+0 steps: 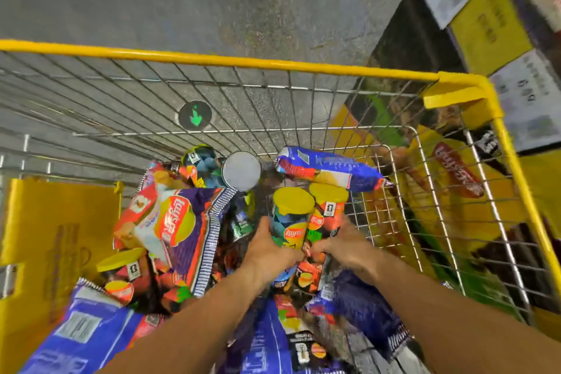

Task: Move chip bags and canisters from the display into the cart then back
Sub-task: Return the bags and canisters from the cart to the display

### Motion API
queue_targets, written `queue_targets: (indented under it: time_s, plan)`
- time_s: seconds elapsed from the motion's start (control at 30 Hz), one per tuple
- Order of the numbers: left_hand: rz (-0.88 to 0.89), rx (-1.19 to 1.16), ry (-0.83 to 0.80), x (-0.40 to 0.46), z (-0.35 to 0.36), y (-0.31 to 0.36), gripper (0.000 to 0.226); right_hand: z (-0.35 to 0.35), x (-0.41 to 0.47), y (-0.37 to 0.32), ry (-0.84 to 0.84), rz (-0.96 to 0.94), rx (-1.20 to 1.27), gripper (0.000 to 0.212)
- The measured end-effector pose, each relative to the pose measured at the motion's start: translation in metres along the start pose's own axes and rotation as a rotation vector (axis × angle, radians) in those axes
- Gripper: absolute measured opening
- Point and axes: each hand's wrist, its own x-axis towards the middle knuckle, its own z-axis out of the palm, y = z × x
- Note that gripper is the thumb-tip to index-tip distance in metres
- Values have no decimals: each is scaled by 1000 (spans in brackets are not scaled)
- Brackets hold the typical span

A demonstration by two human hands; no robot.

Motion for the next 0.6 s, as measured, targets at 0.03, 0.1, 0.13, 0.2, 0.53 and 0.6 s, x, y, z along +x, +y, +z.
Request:
queue_targets:
  time_s: [0.03, 0.1, 0.13, 0.2, 0.53, 0.6]
  plan:
    - [40, 3, -14, -8, -3, 5, 67, -3, -7, -1, 10, -26, 24, 49]
    - [125, 19, -41, -20, -9, 16, 69, -9, -23, -7, 16, -60, 52, 53]
    - [166, 44, -56, -30, -12, 22, 71, -12, -36, -11, 20, -84, 69, 55]
    - [259, 97, -82, -56, -18, 33, 73, -20, -67, -15, 30, -128, 85, 58]
    - [565, 239, -182, -165, -11, 91, 64, -70, -212, -23, 151, -275, 148, 52]
    - [643, 264, -213, -188, 0, 111, 55, -89, -242, -23, 165, -317, 163, 49]
